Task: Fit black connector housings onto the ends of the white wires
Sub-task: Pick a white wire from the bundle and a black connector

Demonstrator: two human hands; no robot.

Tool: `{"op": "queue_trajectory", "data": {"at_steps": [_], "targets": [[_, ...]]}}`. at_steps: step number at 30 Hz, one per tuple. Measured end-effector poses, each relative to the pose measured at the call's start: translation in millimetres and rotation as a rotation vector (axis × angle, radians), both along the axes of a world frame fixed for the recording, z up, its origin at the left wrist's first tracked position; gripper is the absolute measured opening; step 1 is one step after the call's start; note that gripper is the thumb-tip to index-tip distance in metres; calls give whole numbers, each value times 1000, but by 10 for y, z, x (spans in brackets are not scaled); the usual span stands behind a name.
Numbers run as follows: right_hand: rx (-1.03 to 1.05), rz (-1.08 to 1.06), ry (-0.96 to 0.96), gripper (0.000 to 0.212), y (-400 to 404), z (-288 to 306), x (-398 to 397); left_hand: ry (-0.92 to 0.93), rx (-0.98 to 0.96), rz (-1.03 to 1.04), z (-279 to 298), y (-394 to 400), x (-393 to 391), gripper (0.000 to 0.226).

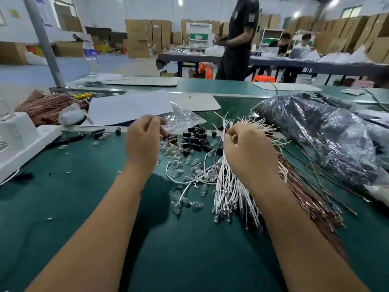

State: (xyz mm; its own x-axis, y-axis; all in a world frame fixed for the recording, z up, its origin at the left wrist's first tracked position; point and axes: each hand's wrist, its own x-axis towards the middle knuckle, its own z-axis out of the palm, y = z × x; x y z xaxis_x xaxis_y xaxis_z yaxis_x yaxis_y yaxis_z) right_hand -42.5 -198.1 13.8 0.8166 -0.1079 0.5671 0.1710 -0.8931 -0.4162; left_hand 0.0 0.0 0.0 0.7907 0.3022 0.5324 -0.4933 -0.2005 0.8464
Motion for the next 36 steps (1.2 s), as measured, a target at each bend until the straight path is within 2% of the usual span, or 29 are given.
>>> {"op": "queue_trajectory", "data": {"at_steps": [2,4,5,6,8,9,11,12,17,20,23,26,29,32,36], "targets": [[-208,-168,225,41,-6,-81,17,104,331,17,-84,-83,-1,22],[-279,-246,439,56,-20,-148,1,264,772,39,-259,-152,39,44],[-279,-250,453,52,-20,-173,0,307,892,36,-310,-161,46,54],[-280,-244,433,40,-21,-192,0,299,926,25,-331,-163,37,62],[-259,-236,342,9,-46,-194,10,214,803,21,-295,-169,4,68],[-237,-230,314,4,-56,-189,17,148,679,31,-270,-182,-21,69],[-218,-219,303,15,-69,-184,6,78,498,69,-225,-212,-88,67],[-202,-208,297,14,-87,-189,12,72,456,66,-220,-214,-104,65],[-79,-227,175,10,-217,-159,6,133,513,-10,-232,-224,-143,62],[111,-185,-34,13,-249,-97,-15,4,515,9,-194,-267,-178,67],[269,70,-209,11,-209,-34,-48,-213,532,42,-118,-317,-205,69],[252,320,-256,12,-37,-17,-124,-331,656,16,-43,-407,-246,67],[226,448,-286,4,129,-53,-207,-432,691,-5,-20,-463,-289,47],[146,418,-416,12,155,-47,-230,-587,685,181,11,-446,-284,26],[195,206,-530,22,-60,59,-167,-583,709,359,39,-294,-227,26]]}}
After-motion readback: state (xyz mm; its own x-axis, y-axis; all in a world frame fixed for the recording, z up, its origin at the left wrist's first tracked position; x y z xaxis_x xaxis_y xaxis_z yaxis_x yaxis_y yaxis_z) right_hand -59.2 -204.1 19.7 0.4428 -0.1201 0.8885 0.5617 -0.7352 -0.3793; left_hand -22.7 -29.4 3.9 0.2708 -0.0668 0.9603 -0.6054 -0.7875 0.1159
